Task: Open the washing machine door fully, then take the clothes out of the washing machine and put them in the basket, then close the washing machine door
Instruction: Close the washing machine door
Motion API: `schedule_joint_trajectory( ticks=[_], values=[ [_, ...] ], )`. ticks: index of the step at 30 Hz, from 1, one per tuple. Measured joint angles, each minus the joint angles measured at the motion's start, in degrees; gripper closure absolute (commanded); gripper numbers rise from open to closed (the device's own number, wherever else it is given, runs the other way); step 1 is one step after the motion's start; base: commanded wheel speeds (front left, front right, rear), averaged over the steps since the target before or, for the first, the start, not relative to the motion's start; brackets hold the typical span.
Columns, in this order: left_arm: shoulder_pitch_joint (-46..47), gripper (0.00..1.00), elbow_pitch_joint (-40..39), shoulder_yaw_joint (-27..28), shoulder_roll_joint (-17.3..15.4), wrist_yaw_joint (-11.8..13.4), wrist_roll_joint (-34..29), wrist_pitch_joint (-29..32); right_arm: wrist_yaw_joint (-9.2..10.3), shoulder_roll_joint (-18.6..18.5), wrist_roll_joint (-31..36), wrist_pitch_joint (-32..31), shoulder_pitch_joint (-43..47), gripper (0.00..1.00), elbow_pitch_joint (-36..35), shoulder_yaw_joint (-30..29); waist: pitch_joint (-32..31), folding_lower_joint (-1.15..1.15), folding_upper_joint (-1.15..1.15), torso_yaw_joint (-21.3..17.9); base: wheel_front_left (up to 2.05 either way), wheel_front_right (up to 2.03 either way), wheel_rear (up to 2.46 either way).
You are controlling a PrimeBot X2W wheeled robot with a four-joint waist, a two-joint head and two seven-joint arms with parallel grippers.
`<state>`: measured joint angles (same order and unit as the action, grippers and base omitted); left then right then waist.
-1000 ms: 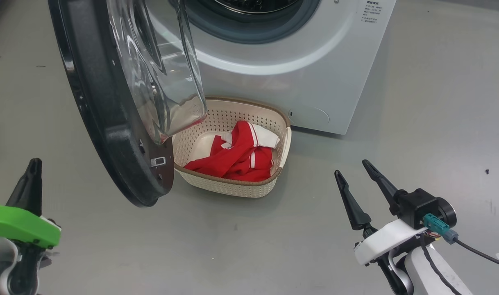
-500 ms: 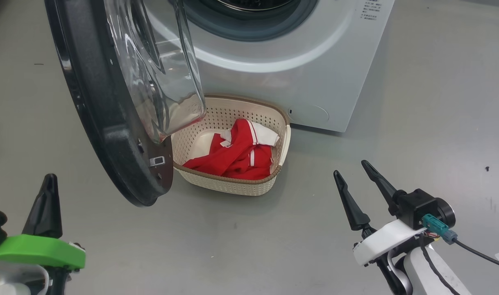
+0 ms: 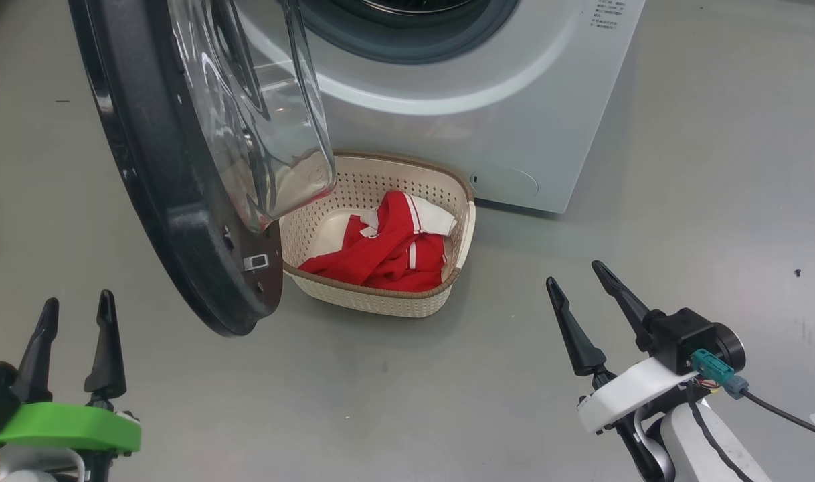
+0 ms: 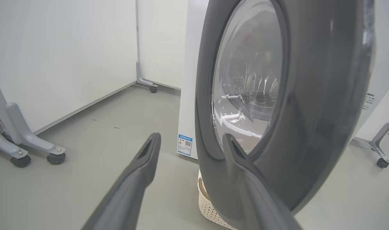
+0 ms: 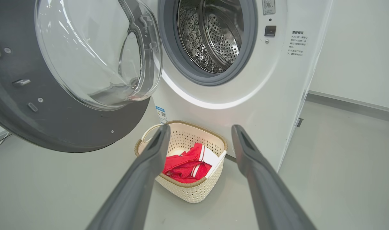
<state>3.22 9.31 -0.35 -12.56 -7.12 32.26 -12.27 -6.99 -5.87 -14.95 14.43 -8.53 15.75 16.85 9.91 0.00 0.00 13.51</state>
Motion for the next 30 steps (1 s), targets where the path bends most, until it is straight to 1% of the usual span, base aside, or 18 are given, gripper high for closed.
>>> schedule_joint_trajectory(
  ticks=[11,30],
  values=[
    [0.4,0.00,3.1,-1.3,0.0,0.0,0.0,-1.0,0.00,-0.2,0.0,0.0,0.0,0.00,0.0,-0.1,-0.2,0.00,0.00,0.1,0.00,0.00,0.00],
    [1.5,0.00,5.6,-2.4,-0.7,0.0,0.0,-2.0,0.00,-0.2,0.0,0.0,0.0,0.00,0.1,0.2,-1.4,0.00,0.00,0.4,0.00,0.00,0.00]
  ],
)
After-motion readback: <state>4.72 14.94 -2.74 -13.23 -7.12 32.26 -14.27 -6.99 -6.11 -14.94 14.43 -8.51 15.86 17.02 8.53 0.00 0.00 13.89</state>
